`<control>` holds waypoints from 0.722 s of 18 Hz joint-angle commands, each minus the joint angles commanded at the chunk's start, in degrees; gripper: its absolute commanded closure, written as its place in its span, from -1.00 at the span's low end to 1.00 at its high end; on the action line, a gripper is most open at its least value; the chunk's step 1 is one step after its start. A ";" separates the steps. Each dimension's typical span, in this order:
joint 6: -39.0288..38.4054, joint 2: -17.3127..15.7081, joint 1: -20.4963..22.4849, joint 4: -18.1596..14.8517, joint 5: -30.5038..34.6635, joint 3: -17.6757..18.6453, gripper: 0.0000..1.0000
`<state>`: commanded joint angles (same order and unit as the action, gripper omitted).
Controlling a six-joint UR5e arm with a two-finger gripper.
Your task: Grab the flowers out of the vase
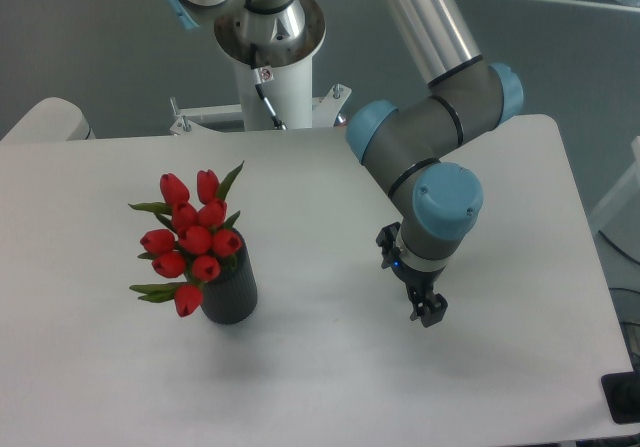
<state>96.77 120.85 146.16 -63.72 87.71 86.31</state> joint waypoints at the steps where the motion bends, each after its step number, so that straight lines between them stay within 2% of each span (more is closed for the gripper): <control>1: 0.00 0.00 0.00 0.00 0.00 0.00 -1.00; 8: 0.53 -0.44 0.17 0.17 -0.18 0.79 -1.00; 11: 0.44 -1.49 0.26 3.77 -0.26 3.42 -1.00; 13: 0.79 -2.11 0.52 4.48 -0.96 4.13 -1.00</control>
<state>97.56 118.74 146.69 -59.24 86.76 90.44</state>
